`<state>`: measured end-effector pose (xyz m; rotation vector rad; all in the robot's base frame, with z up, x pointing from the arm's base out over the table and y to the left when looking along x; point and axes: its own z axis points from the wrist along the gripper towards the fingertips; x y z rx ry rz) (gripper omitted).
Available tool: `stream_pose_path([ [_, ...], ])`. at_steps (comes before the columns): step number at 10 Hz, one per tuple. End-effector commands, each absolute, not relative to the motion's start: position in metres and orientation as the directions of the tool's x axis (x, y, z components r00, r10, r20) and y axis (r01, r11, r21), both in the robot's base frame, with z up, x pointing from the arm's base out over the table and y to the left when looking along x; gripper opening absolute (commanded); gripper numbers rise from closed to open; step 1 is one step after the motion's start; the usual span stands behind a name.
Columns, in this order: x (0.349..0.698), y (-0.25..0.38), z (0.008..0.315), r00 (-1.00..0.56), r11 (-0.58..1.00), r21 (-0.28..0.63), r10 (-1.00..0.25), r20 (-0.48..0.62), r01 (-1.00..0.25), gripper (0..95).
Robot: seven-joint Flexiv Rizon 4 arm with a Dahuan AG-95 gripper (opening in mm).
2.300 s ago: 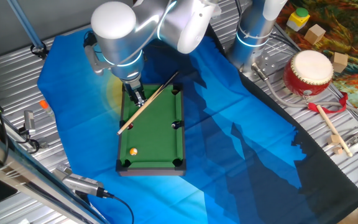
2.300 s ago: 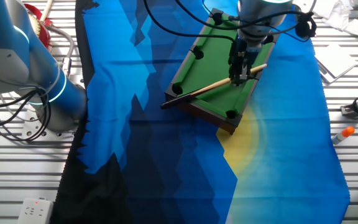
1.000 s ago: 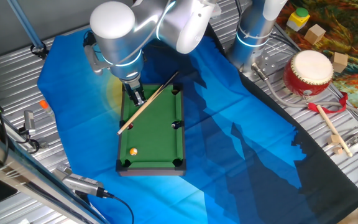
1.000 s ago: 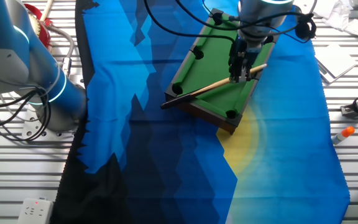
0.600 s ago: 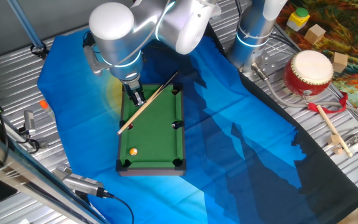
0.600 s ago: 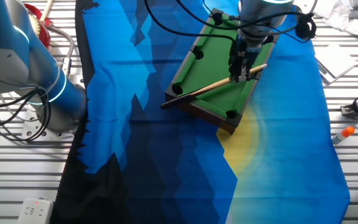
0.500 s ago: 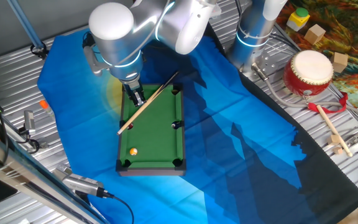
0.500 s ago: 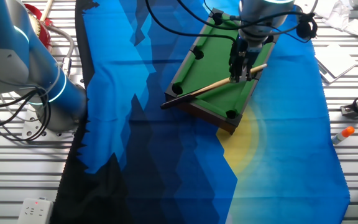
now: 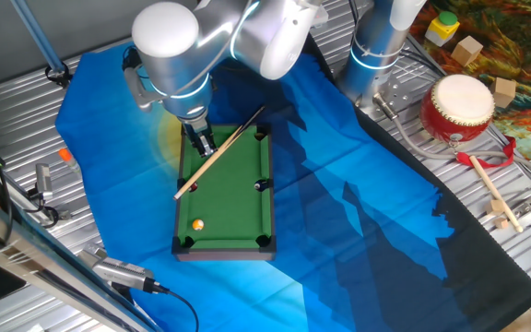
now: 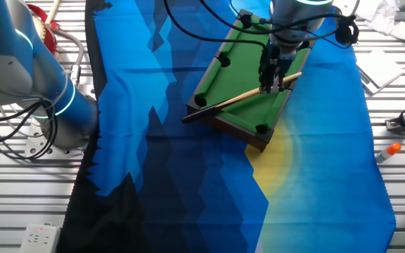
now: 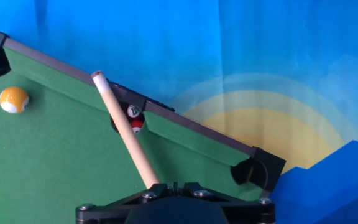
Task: Hit the pool ball
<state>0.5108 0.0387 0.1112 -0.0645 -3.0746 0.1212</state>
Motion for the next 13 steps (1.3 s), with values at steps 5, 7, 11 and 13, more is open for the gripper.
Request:
stream_pose_path([
  [5,0.5109,0.0391,0.1113,-0.993,0.995,0.011,-0.095,0.075,-0.095,0.0],
  [7,0.5109,0.0391,0.1113,-0.99,0.993,0.005,-0.122,0.077,-0.122,0.0],
  [11,0.5109,0.0391,0.1114,-0.988,0.991,0.001,-0.135,0.077,-0.135,0.0],
  [13,0.5112,0.0408,0.1121,-0.983,0.986,0.013,-0.166,0.075,-0.165,57.0],
])
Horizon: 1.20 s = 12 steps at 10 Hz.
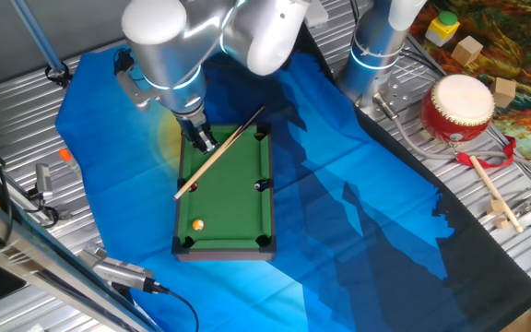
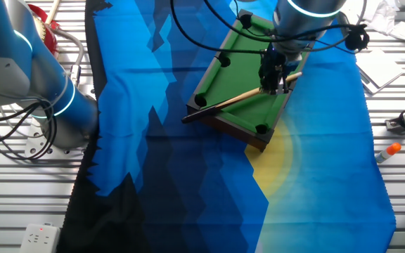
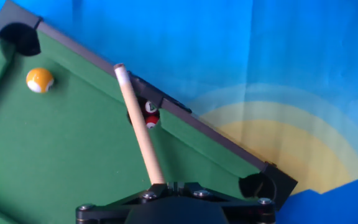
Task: Hit the pool ball
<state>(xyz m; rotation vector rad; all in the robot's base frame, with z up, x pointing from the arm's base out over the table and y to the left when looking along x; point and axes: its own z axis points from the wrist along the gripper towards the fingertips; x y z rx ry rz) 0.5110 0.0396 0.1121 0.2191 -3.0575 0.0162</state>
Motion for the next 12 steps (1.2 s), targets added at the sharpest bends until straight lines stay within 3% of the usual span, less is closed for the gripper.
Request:
stream_pose_path([
  [1,0.512,0.042,0.113,-0.983,0.986,0.019,-0.168,0.074,-0.167,57.0],
  [2,0.513,0.049,0.114,-0.983,0.985,0.039,-0.168,0.072,-0.166,76.0],
  [3,0.514,0.056,0.112,-0.984,0.987,0.039,-0.161,0.073,-0.158,57.0],
  [5,0.51,0.065,0.103,-0.986,0.988,0.035,-0.15,0.074,-0.148,57.0],
  [6,0.506,0.069,0.099,-0.986,0.988,0.032,-0.153,0.069,-0.151,38.0],
  [12,0.494,0.065,0.092,-0.989,0.991,0.003,-0.137,0.051,-0.137,38.0],
])
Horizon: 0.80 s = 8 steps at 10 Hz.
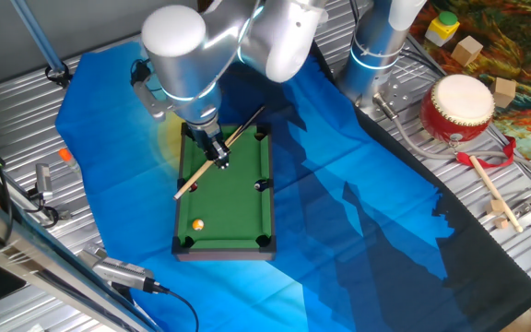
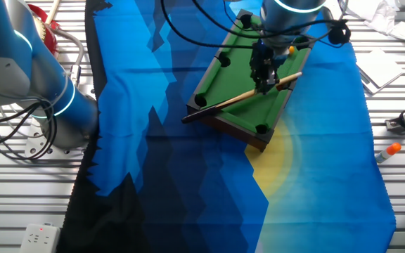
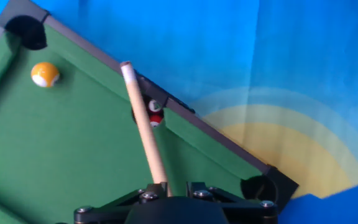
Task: Hit the pool ball
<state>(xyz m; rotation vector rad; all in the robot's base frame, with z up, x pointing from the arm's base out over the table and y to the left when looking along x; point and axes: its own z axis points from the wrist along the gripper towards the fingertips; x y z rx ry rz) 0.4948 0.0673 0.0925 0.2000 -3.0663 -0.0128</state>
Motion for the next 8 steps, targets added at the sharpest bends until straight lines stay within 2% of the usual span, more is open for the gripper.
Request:
stream_pose_path([
  [1,0.493,0.062,0.092,-0.99,0.991,0.001,-0.135,0.05,-0.135,38.0],
  [2,0.492,0.061,0.09,-0.99,0.991,0.001,-0.132,0.051,-0.132,38.0],
  [4,0.491,0.055,0.084,-0.993,0.994,-0.005,-0.108,0.049,-0.108,0.0],
  [8,0.492,0.053,0.079,-0.991,0.992,0.001,-0.124,0.047,-0.124,0.0],
])
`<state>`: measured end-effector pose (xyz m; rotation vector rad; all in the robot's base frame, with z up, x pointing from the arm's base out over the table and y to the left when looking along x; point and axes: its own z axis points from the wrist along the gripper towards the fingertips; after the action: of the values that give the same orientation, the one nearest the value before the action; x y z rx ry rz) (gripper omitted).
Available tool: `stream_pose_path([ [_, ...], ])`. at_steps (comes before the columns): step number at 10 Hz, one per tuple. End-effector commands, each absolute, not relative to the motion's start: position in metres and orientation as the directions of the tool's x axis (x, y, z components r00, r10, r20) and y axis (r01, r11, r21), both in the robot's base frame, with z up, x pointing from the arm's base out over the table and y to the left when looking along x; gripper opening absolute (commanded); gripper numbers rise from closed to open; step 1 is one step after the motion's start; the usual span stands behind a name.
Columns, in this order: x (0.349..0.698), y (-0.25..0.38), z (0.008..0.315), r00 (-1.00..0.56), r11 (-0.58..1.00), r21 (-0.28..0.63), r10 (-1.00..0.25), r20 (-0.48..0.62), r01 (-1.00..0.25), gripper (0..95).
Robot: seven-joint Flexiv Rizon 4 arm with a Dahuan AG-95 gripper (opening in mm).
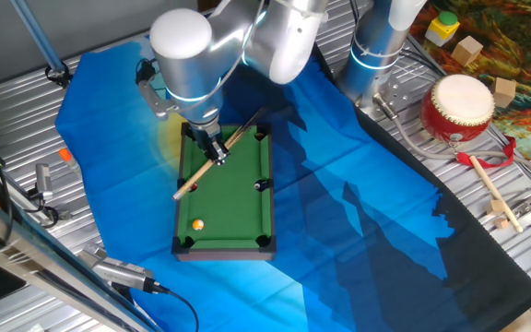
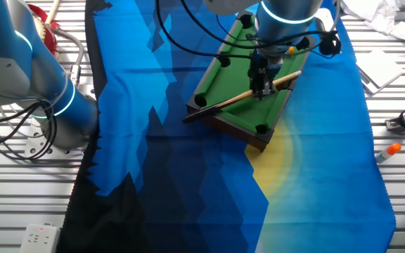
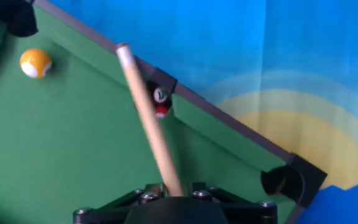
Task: Hit the pool ball
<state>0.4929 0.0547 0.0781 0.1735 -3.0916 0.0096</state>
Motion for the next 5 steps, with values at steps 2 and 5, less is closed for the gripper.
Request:
stream_pose_path([
  [2,0.491,0.055,0.086,-0.991,0.992,0.008,-0.126,0.051,-0.126,0.0],
  [5,0.49,0.065,0.105,-0.972,0.976,0.021,-0.219,0.08,-0.218,0.0],
])
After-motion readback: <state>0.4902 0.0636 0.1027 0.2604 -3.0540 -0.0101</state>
